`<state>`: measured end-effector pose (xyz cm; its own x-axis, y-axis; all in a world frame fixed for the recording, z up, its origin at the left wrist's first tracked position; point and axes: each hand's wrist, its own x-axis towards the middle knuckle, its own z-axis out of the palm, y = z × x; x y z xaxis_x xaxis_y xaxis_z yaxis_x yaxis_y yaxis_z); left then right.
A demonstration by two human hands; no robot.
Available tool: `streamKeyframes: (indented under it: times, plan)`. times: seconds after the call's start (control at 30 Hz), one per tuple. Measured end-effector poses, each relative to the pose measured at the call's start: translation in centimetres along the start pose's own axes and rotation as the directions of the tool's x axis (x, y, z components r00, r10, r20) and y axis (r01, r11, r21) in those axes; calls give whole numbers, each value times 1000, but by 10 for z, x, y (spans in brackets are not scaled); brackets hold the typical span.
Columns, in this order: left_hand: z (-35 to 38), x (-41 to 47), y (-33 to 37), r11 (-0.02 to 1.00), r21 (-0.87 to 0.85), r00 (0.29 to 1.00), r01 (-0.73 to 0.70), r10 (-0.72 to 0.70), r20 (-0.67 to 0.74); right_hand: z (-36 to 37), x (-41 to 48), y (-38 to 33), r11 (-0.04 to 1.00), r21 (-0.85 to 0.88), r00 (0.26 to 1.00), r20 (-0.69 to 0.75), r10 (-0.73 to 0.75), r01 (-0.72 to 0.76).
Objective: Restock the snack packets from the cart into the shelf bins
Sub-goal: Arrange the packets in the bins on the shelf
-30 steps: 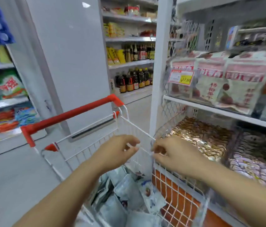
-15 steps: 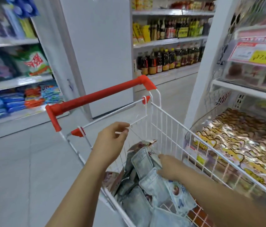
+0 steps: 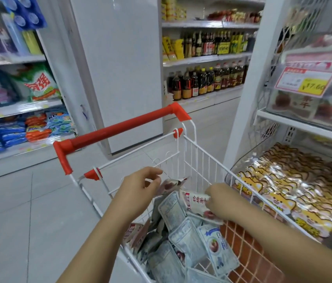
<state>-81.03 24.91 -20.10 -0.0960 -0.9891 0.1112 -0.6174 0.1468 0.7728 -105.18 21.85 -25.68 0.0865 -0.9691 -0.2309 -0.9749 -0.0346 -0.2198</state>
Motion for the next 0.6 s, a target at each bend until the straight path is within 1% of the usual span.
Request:
streamKeyframes:
  times: [0.1,0.17,0.2,0.27,0.33,0.4,0.43,0.47,0.5,0.57,0.6]
  plan:
    - [3,-4,9,999,-20,990,-46,48,131,-54,-45,15,982,180,998,4,-62,60]
    - [7,-5,19,998,-28,981,-51,55,185,-79,-74,25,939,330,995,-42,-89,98]
    - [10,-6,27,998,-63,979,-30,43,201,-87,-87,29,897,426,993,-79,-88,114]
    - [18,-7,49,963,-262,966,61,9,259,-99,-108,29,755,635,982,-175,-65,163]
    - [28,-8,79,870,-473,948,138,22,316,-106,-125,26,572,789,964,-267,-7,223]
    - [39,-11,112,770,-623,946,136,87,313,-115,-140,23,398,877,950,-311,39,270]
    - [43,-12,129,731,-673,947,109,130,295,-120,-147,22,344,895,946,-320,52,284]
    - [47,-14,145,706,-704,947,77,170,274,-126,-155,24,322,902,944,-325,63,289]
    - [50,-15,158,695,-718,945,48,201,257,-133,-163,28,349,890,937,-339,80,293]
    - [53,-16,181,712,-702,931,-11,264,253,-150,-180,39,526,796,907,-409,104,299]
    - [53,-16,191,745,-664,916,-67,309,255,-161,-188,46,605,735,883,-457,108,306]
